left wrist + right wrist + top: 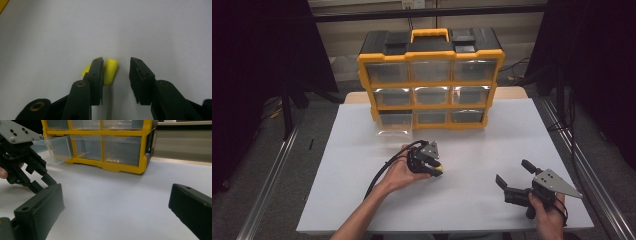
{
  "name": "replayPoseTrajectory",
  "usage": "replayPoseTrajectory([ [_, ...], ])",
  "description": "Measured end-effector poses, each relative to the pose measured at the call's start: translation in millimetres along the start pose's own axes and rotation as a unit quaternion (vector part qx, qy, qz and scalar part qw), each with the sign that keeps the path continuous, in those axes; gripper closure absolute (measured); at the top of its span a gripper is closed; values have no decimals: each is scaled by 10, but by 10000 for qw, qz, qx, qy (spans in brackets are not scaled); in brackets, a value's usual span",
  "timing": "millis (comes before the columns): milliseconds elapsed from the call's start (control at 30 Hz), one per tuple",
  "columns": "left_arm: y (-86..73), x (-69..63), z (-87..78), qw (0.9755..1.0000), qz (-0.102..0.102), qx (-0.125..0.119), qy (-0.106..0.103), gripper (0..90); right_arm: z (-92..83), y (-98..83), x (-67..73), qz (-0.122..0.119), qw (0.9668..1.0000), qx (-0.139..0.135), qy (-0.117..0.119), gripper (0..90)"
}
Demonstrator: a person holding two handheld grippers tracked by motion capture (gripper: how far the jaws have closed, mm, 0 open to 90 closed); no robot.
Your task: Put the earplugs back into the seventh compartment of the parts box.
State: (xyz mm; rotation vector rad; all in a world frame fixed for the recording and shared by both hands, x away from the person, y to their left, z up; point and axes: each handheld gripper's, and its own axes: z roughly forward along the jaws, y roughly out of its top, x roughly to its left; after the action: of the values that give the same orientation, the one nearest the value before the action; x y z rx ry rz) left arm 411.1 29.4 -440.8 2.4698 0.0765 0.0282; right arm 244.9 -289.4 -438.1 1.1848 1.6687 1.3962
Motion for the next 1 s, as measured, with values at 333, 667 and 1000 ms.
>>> replayPoseTrajectory([
  [333,19,9,17,9998,49,28,166,773,5,-2,0,-4,10000,16,6,0],
  [667,0,12,-6,9998,-31,-20,176,811,0,-3,-2,4,10000,24,22,0],
  [1000,25,-26,-80,9998,-18,-173,115,811,-2,-2,0,11,10000,3,21,0],
])
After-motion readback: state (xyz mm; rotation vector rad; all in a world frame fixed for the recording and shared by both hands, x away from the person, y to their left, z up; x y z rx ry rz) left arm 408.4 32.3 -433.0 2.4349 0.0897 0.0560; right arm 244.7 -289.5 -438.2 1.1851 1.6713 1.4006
